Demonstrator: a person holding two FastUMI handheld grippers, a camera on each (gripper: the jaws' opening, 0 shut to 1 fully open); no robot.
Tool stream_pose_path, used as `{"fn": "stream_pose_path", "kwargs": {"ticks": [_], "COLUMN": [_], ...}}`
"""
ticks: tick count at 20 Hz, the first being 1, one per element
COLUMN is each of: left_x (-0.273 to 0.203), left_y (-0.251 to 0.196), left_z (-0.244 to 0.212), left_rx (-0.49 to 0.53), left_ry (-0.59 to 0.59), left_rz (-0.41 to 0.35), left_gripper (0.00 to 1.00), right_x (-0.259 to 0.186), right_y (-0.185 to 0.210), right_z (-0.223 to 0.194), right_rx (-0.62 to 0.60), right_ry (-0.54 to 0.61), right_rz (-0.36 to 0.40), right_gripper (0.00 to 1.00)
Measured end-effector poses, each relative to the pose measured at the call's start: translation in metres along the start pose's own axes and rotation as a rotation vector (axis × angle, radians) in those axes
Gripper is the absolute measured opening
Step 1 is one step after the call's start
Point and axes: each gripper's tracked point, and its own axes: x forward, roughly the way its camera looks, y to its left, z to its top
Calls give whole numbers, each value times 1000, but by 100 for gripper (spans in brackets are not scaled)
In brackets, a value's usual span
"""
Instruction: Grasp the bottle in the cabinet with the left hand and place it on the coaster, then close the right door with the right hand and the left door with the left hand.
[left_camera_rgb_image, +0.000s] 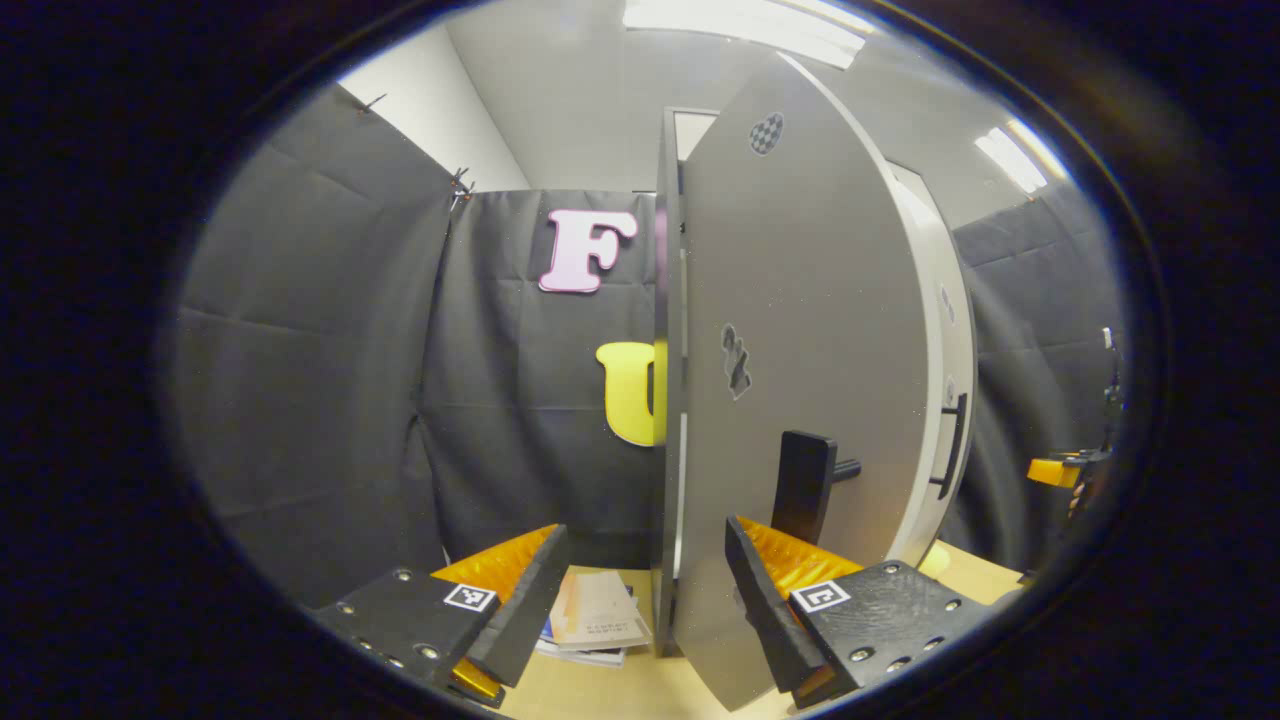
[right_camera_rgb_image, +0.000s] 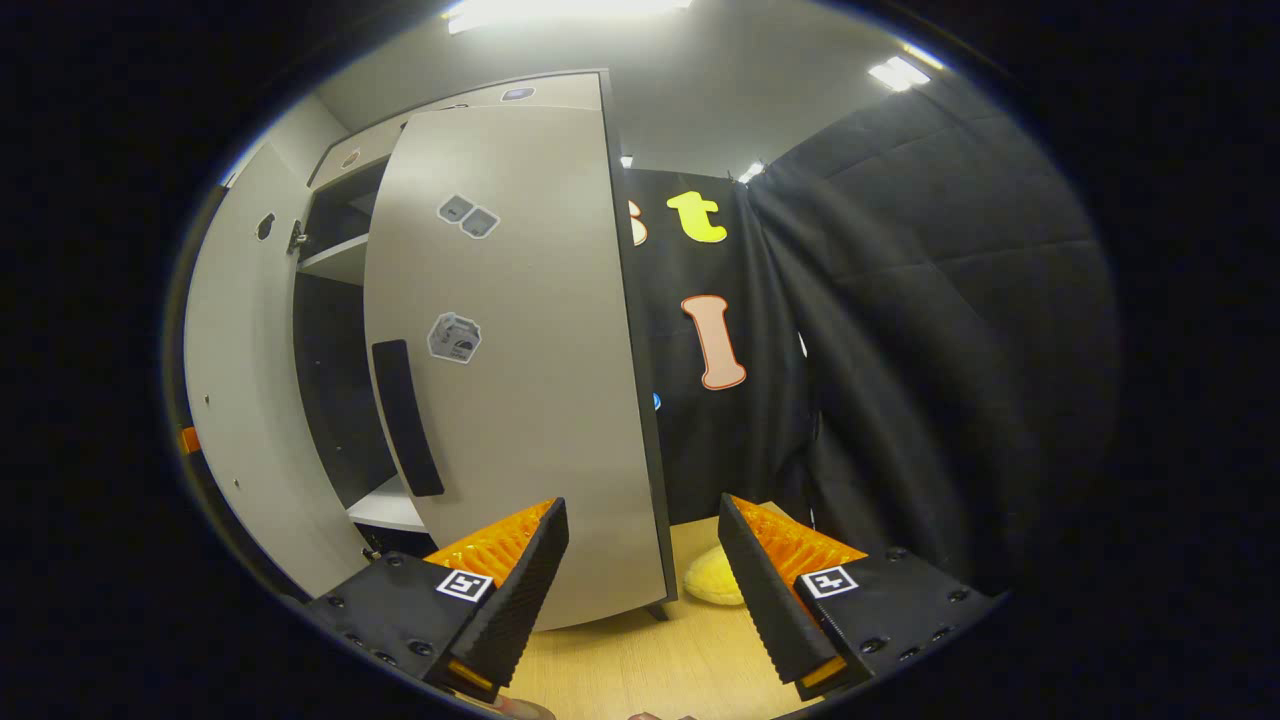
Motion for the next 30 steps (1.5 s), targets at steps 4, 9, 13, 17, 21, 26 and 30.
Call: {"fn": "stream_pose_path", "kwargs": {"ticks": [4,9,13,17,21,26,30], "left_x": [3,24,24,16,-7,-44,-67], "left_y": [-50,-146,-159,-155,-123,-68,-10], "left_z": [-8,-15,-3,-1,-9,-4,4], "left_rx": [-36,-83,-2,10,-115,-303,-300], "left_ry": [6,20,-16,-33,-48,-142,-180], "left_rz": [-19,-177,-125,-74,12,82,209], "left_gripper": [94,91,94,94,94,94,94], "right_x": [15,26,28,34,35,34,30], "right_y": [-17,-50,-74,-75,-52,-26,-3], "right_z": [-2,-10,-13,-16,-9,5,16], "right_rx": [12,34,61,71,51,-5,-19], "right_ry": [15,43,50,58,44,4,-16], "right_rz": [29,24,6,21,74,124,179], "right_gripper": [96,96,96,98,98,97,98]}}
